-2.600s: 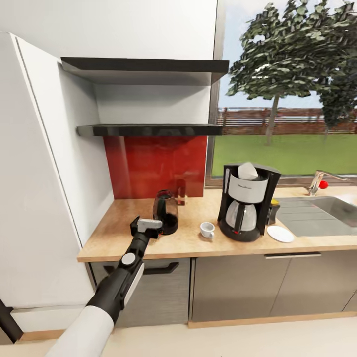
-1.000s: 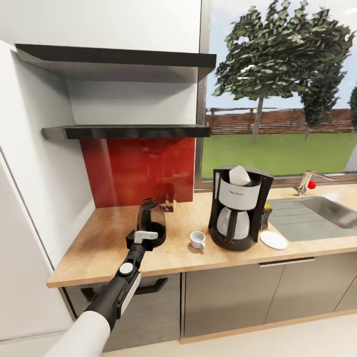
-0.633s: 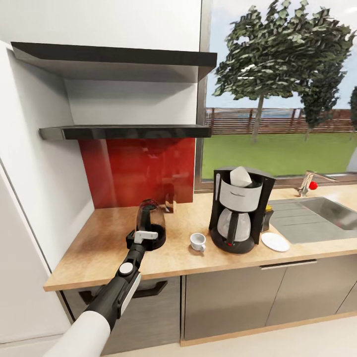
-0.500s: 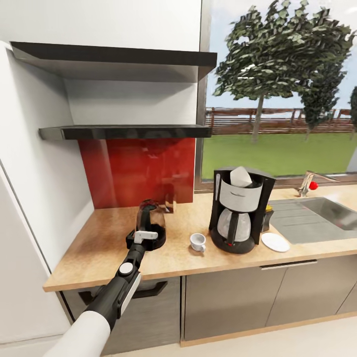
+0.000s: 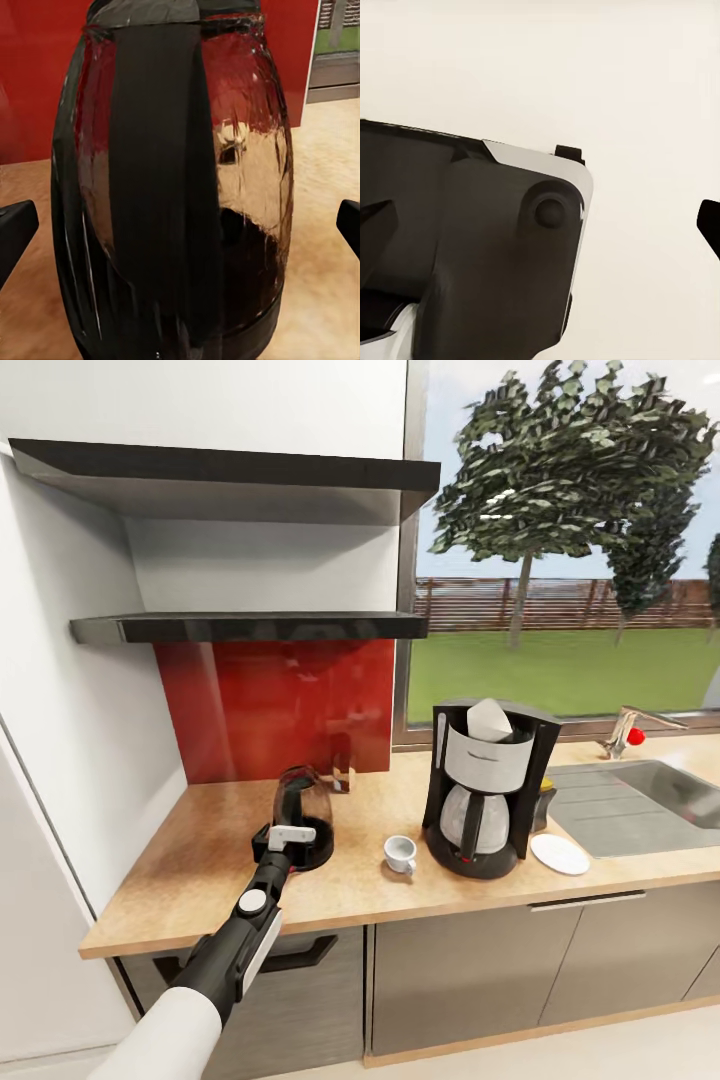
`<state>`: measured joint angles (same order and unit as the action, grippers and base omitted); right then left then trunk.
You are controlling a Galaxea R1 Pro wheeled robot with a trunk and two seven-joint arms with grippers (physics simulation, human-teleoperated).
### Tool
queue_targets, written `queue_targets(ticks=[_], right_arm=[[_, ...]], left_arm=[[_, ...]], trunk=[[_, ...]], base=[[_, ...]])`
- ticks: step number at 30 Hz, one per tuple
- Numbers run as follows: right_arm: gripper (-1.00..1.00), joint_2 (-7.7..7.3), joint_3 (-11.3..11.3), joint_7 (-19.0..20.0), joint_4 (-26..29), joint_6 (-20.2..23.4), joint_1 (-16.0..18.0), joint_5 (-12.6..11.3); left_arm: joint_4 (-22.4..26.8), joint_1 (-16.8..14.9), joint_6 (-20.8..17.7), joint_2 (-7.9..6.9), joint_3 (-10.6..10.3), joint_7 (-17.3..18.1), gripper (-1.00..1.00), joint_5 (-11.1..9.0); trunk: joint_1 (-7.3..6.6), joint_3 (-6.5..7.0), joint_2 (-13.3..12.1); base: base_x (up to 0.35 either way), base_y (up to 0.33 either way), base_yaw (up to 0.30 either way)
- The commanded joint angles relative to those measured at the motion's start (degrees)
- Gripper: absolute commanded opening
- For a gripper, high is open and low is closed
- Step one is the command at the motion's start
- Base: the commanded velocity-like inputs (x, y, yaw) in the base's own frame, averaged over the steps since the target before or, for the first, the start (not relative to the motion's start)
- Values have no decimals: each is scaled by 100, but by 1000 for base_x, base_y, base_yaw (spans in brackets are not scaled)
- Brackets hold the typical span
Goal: Set up a coffee station on the kitchen countertop: keep the coffee maker on the countertop, move the bottle of coffee from the kitchen shelf to the counter next to the coffee maker, place a paper coffee filter on top of the coffee maker, put the saucer next to the coffee maker with the coffee cup on the saucer, and place the electric kettle next to the coffee maker.
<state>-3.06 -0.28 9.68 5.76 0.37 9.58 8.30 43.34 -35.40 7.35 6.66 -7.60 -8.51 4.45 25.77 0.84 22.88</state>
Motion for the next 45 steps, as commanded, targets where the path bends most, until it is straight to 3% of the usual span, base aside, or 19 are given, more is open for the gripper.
queue_targets(ticks=[1, 22, 23, 45], right_arm=[[100, -2, -7, 16, 4, 2, 0, 49], [100, -2, -7, 16, 4, -1, 0, 51], [100, -2, -7, 16, 4, -1, 0, 50], [100, -3, -7, 16, 4, -1, 0, 54]], left_arm=[[-4, -2, 12, 0, -18, -49, 100, 47], [-10, 21, 7, -5, -22, -37, 100, 58], [-10, 25, 3, -5, -20, -43, -100, 61], [9, 77, 26, 1, -15, -50, -100, 48]], trunk=[[2, -2, 4], [2, -2, 4], [2, -2, 4], [2, -2, 4]], base=[[0, 0, 0], [22, 0, 0], [0, 0, 0], [0, 0, 0]])
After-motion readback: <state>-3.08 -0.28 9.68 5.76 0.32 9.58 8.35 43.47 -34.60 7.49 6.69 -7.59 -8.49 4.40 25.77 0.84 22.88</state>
